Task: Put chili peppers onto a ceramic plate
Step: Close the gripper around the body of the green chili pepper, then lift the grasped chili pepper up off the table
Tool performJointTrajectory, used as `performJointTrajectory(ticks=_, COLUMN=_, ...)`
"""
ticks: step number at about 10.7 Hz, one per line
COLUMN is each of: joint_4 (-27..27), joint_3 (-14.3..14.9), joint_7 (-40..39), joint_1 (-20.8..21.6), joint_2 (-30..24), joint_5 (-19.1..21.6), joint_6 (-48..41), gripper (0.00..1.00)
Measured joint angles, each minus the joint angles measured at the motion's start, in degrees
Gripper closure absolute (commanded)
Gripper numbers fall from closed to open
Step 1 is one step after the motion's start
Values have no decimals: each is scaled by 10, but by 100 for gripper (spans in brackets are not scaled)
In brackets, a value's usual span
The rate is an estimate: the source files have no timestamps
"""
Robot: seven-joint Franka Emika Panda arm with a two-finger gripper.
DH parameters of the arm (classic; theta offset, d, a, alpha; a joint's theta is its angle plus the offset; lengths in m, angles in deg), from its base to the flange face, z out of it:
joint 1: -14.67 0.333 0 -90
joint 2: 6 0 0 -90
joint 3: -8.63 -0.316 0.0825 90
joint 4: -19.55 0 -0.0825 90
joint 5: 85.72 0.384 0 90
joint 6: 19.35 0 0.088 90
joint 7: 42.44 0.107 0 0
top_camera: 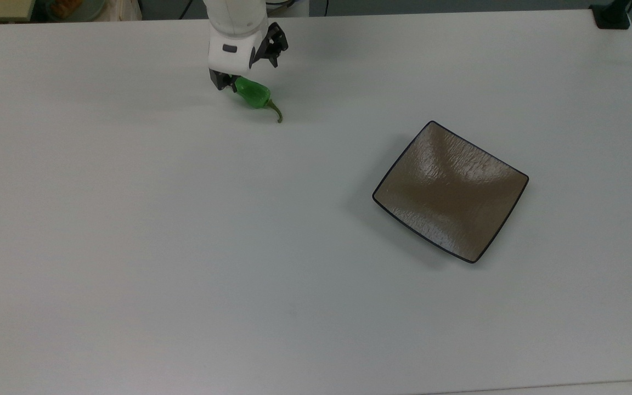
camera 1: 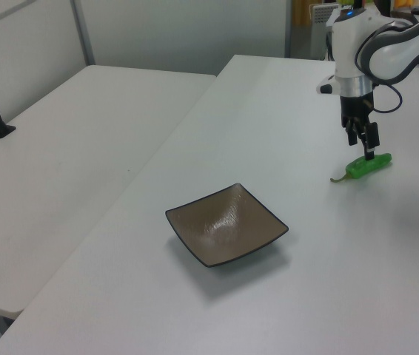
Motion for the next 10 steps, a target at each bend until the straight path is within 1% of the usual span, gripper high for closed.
performJointTrajectory(ticks=2, joint_4=0, joint_3=2, joint_7=-12, joint_1=-5, joint_2=17, joint_5=0, joint_6=15, gripper=0)
performJointTrajectory(ticks=3, joint_4=0, joint_3=2, joint_7=-12, joint_1=-6, joint_2=28, joint_5=0, joint_6=28, gripper=2)
performJointTrajectory(ticks=4, joint_4=1, joint_3=2, joint_7=-12, joint_1=-6, joint_2=39, joint_5=0, joint_6=37, gripper=14)
performJointTrajectory(ticks=6, joint_4=0, joint_3=2, joint_7=-13, joint_1=-6, joint_2=55, joint_5=0, joint_6=43, gripper=33)
performJointTrajectory(ticks=10, joint_4=0, joint_3=2, joint_7=-15, joint_1=-6, joint_2=56, joint_5=-2, joint_6=43, gripper=79)
